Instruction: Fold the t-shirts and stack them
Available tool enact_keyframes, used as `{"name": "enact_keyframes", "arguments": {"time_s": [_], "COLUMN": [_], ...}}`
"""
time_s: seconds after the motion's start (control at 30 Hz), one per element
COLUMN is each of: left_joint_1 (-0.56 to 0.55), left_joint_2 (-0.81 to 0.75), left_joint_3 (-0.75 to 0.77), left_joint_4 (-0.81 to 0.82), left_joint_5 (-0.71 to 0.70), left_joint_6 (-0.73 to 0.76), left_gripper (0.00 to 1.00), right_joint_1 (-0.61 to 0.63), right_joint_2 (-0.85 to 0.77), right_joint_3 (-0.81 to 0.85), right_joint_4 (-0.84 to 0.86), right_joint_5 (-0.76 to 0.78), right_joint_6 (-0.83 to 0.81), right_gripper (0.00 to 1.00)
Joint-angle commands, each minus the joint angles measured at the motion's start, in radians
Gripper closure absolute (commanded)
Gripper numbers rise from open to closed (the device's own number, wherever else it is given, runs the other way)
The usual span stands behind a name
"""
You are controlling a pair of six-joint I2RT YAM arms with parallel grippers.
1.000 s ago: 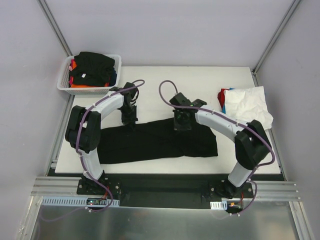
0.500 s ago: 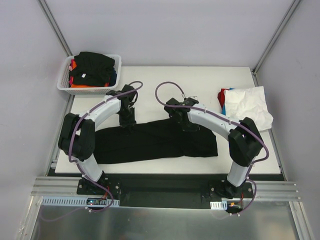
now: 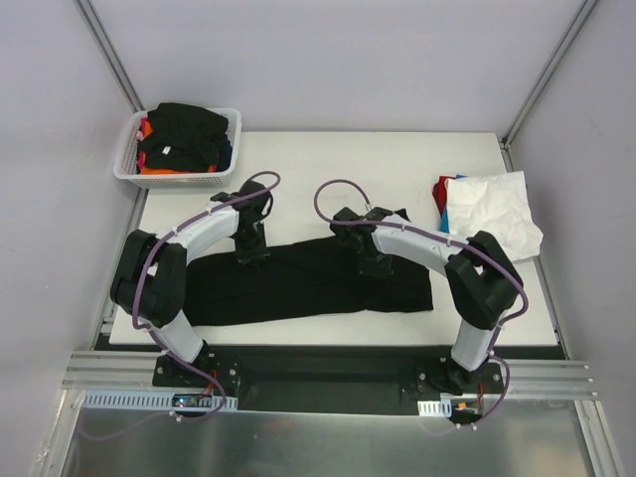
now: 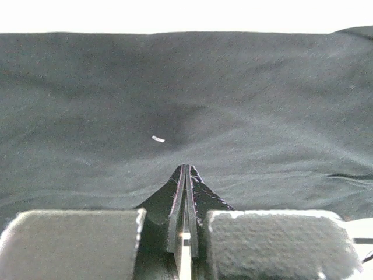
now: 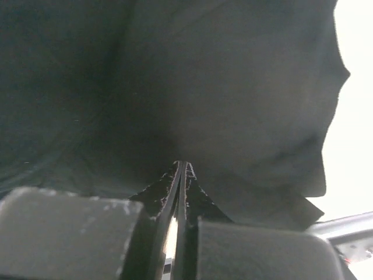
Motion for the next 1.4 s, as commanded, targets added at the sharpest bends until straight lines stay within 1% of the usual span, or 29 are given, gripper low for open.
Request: {"name": "enact_keyframes", "arguments": {"time_s": [0.0,0.23,0.37,0.47,0.67,0.87,1.07,1.2,1.37], "left_joint_1": [-0.006,-0.006,-0.006,0.001,0.102,0.168,0.176,0.176,0.190], "left_joint_2": [0.043,0.095,0.106,0.090,0.053,0.107,0.126,0.106,0.067], "left_joint_3": [0.053,0.093,0.115,0.101,0.014,0.041,0.073,0.057,0.021], "left_joint_4": [0.022,0.022,0.019,0.018,0.017,0.014,0.007,0.001,-0.001], "left_joint_5": [-0.008,-0.003,-0.002,-0.032,0.050,0.092,0.093,0.095,0.104], "left_joint_6": [0.026,0.045,0.057,0.069,0.025,0.066,0.102,0.094,0.068], "left_gripper": [1.00,1.00,1.00,1.00,1.00,1.00,1.00,1.00,1.00], "right_joint_1": [-0.023,-0.098,-0.122,-0.150,-0.233,-0.267,-0.313,-0.354,-0.382], "right_joint_2": [0.001,0.020,0.007,-0.005,-0.019,0.026,0.067,0.093,0.174], "right_joint_3": [-0.018,-0.038,-0.026,-0.033,-0.073,-0.075,-0.004,0.048,0.149], "right_joint_4": [0.073,0.147,0.153,0.136,0.152,0.172,0.175,0.175,0.173], "right_joint_5": [-0.105,-0.240,-0.247,-0.234,-0.264,-0.310,-0.347,-0.362,-0.376], "right_joint_6": [-0.017,-0.043,-0.057,-0.055,-0.063,-0.074,-0.084,-0.089,-0.130], "right_gripper": [0.99,0.99,0.99,0.99,0.99,0.99,0.99,0.99,0.99]}}
